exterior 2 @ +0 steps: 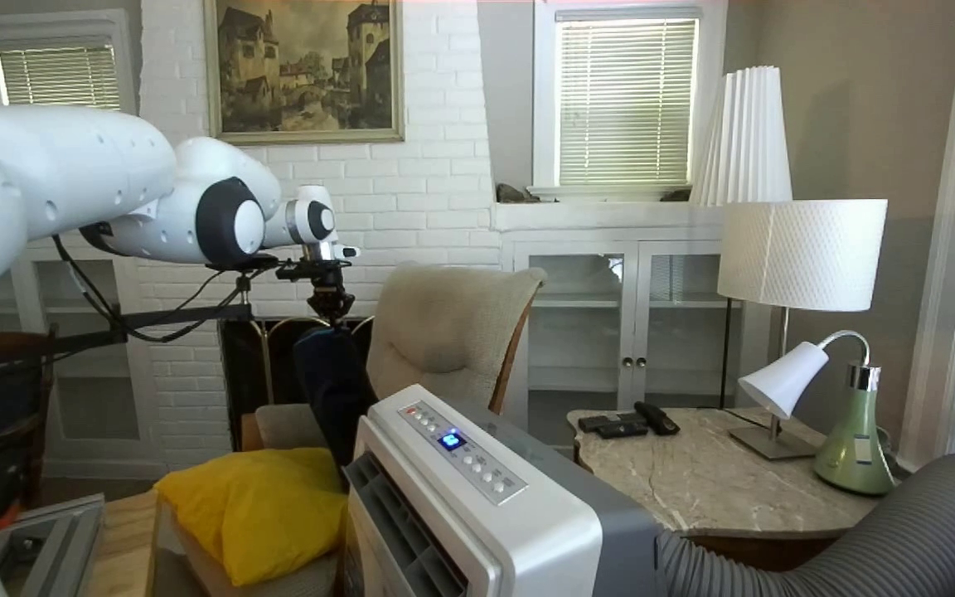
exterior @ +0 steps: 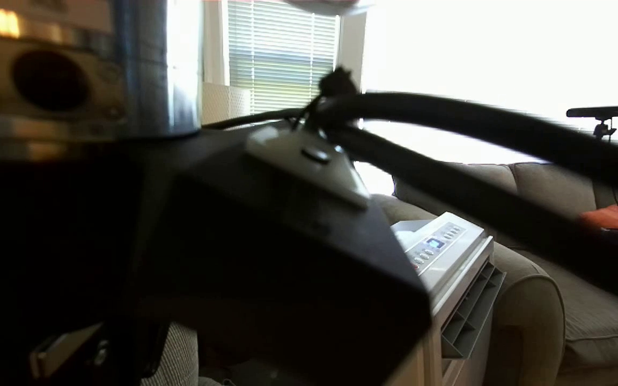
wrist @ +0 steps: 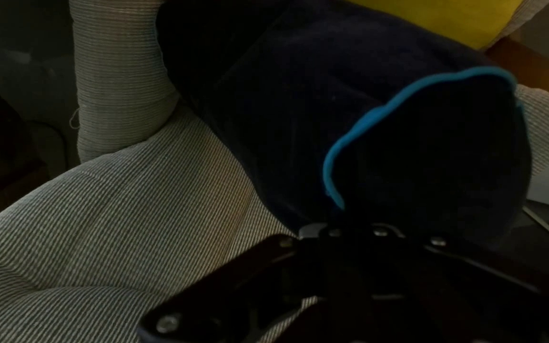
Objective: Move the pencil case to the armchair
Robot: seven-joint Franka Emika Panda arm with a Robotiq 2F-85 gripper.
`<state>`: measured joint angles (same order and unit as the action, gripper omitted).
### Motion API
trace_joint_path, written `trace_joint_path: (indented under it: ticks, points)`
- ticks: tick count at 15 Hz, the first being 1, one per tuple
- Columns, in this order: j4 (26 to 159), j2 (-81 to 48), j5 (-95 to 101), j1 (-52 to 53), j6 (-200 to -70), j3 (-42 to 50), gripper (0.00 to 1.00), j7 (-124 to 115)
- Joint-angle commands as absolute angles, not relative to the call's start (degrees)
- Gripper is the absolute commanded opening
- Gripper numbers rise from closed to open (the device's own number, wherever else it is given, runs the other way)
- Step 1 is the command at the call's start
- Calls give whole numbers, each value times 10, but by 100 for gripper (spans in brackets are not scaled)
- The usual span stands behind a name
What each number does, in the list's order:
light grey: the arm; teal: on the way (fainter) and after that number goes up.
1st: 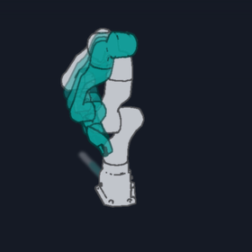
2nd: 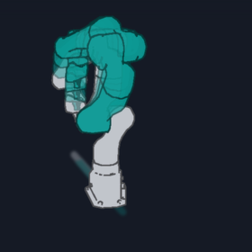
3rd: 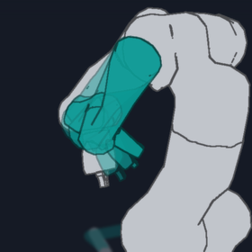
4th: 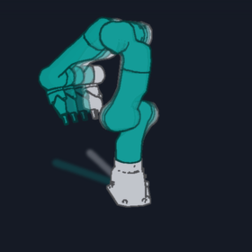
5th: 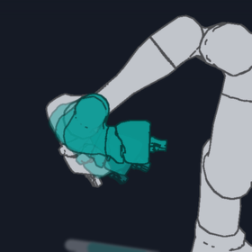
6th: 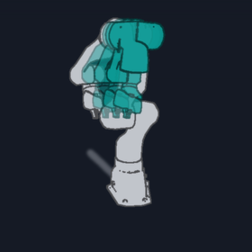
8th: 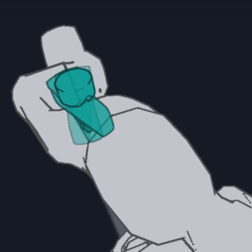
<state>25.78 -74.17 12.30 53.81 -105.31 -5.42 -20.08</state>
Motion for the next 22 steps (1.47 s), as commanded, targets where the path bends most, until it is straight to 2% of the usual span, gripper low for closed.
trace_joint_path:
  ticks: [1,3,22]
  points:
    - [264,-737,101,543,-1057,-32,4,-197]
    - [262,-740,101,542,-1059,-30,1,-199]
    - [264,-774,66,515,-1139,-34,1,-133]
